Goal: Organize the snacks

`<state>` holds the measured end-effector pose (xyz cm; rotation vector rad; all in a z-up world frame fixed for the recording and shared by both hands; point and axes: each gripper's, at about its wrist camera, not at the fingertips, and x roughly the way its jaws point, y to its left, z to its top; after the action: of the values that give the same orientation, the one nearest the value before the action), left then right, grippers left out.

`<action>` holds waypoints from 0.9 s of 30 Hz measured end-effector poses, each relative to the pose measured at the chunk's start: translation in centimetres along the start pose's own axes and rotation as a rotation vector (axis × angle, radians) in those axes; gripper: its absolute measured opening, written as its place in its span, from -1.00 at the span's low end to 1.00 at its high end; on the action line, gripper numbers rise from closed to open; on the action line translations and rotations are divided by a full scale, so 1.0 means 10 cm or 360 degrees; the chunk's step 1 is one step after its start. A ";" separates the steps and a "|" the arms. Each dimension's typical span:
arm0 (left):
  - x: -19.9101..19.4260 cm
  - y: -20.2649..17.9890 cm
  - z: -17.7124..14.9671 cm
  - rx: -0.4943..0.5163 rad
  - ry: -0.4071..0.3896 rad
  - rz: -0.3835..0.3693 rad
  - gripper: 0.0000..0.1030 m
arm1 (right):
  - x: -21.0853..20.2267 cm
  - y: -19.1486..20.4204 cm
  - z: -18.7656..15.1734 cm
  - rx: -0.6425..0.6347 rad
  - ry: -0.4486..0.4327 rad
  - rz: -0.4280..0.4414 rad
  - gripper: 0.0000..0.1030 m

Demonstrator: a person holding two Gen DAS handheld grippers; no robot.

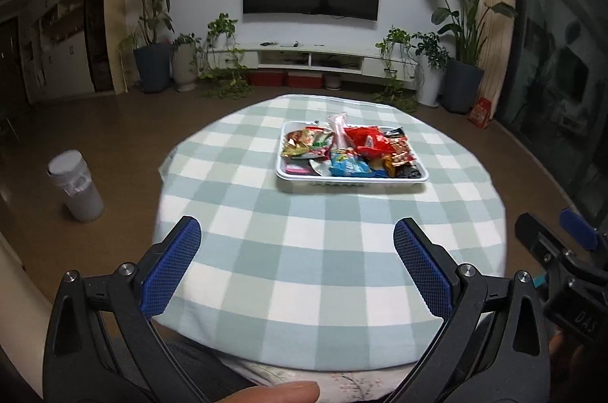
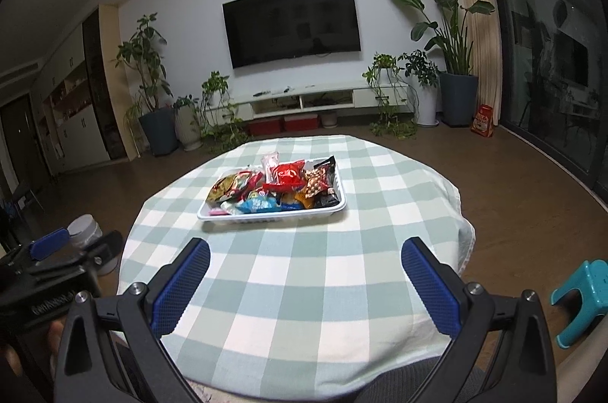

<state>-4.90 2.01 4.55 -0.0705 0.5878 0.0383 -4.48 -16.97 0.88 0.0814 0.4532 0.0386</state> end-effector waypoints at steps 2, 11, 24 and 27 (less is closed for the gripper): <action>0.01 0.01 -0.03 -0.0003 0.0003 0.0001 0.99 | -0.03 0.05 0.01 -0.0020 0.0014 -0.0007 1.00; 0.10 0.02 -0.09 -0.0018 0.0043 -0.0036 0.99 | -0.05 0.17 -0.03 -0.0059 0.0064 -0.0033 1.00; 0.17 0.06 -0.11 -0.0028 0.0057 -0.0048 0.99 | 0.02 0.18 -0.08 -0.0077 0.0137 -0.0089 1.00; 0.17 0.05 -0.11 -0.0027 0.0056 -0.0044 0.99 | 0.03 0.18 -0.08 -0.0079 0.0141 -0.0090 1.00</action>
<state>-4.16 2.47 2.66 -0.0960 0.6218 0.0149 -4.59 -15.12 0.18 0.0181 0.5428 -0.0021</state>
